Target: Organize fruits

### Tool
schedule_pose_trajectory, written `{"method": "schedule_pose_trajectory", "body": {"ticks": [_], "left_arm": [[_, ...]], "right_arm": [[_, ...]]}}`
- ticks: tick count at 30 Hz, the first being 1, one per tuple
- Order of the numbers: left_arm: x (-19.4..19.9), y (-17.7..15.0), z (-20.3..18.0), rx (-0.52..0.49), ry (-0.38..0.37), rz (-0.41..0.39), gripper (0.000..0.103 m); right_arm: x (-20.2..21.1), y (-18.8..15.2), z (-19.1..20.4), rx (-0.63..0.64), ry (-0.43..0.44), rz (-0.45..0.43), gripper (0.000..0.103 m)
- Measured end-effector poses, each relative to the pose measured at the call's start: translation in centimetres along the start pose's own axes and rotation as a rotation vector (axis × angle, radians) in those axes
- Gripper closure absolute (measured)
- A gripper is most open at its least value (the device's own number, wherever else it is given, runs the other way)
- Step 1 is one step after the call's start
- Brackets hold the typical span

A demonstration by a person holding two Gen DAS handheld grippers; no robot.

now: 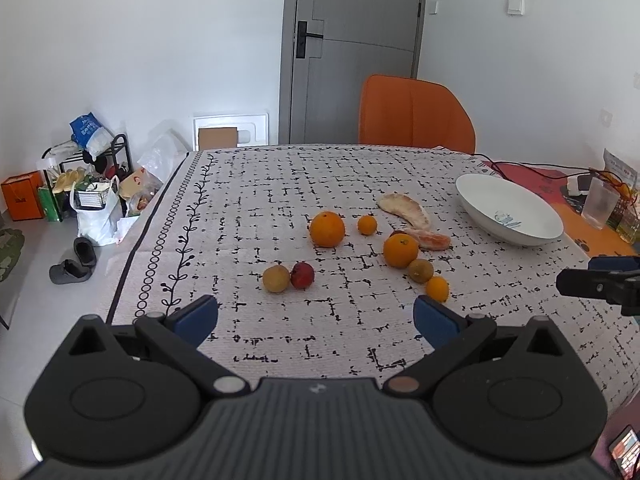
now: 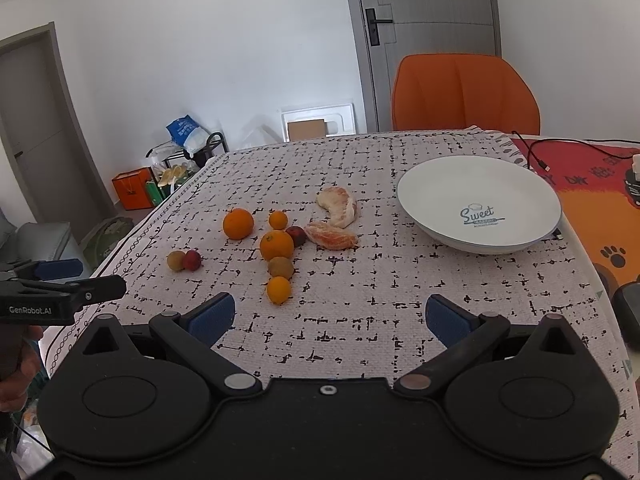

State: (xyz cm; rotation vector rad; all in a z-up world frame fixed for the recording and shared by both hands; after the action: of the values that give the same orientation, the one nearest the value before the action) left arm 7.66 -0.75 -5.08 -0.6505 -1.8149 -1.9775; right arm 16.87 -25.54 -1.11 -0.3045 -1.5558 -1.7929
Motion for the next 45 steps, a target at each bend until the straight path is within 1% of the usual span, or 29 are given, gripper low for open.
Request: {"method": "schedule_pose_trajectory", "body": {"ticks": [15, 41, 45], "left_arm": [[-0.08, 0.11, -0.06, 0.022, -0.015, -0.009, 0.0], [0.39, 0.52, 0.32, 0.035, -0.008, -0.032, 0.0], [0.46, 0.62, 0.28, 0.04, -0.005, -0.046, 0.0]], "right_arm": [[-0.05, -0.18, 0.5, 0.008, 0.005, 0.003, 0.0], [-0.07, -0.21, 0.39, 0.012, 0.0, 0.008, 0.0], [-0.18, -0.18, 0.3, 0.014, -0.005, 0.004, 0.0]]}}
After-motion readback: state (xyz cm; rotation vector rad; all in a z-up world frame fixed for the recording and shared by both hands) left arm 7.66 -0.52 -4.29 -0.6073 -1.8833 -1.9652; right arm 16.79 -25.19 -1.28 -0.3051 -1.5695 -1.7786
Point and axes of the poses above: each gripper's, at about its wrist camera, not at the fingertips, and x roughly against the way its jaws point, z to its left, y to its top, the point moved 10 cm from there along -x, roughly the way its jaws point, and after that the axes turned 8 degrees about -x, right-handed, at the moved point
